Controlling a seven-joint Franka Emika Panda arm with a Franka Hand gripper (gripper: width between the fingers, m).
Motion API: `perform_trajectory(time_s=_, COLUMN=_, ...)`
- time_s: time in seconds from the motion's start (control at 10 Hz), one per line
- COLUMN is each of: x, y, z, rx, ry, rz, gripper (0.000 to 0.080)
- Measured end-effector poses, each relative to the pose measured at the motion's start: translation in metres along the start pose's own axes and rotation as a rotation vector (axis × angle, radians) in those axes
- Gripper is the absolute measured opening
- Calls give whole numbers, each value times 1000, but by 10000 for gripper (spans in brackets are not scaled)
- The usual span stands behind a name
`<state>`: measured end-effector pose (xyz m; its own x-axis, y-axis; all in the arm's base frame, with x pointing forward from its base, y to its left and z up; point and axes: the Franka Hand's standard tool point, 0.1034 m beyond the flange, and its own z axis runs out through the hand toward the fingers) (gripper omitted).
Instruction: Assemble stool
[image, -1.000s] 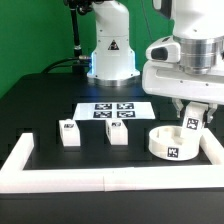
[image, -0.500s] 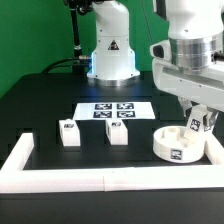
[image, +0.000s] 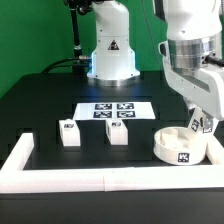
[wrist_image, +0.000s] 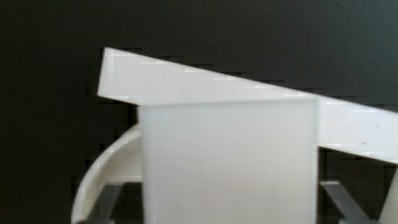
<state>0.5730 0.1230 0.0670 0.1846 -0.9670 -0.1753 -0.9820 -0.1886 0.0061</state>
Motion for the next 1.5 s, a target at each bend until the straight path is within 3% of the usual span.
perform_trajectory(time_s=0.2, x=0, y=-1, z=0, rx=4, ry=-7, rz=152, gripper=337)
perform_trajectory(time_s=0.4, x=-1, y=-7, z=-1, rx=32, ry=-14, rz=392, gripper=337)
perform_trajectory(time_s=0.6, x=-5, y=-13, z=1, rx=100, ry=-15, rz=564, gripper=337)
perform_trajectory(time_s=0.7, x=-5, y=-14, z=1, rx=114, ry=-14, rz=567, gripper=337)
perform_trajectory(time_s=1.2, x=-4, y=-14, z=1, rx=120, ry=-60, rz=721, gripper=337)
perform_trajectory(time_s=1.3, x=-2, y=-15, z=1, rx=134, ry=-59, rz=781, gripper=337)
perform_trajectory(time_s=1.4, x=-1, y=-21, z=1, rx=202, ry=-72, rz=816, gripper=337)
perform_trajectory(time_s=1.5, x=-1, y=-22, z=0, rx=227, ry=-75, rz=832, gripper=337)
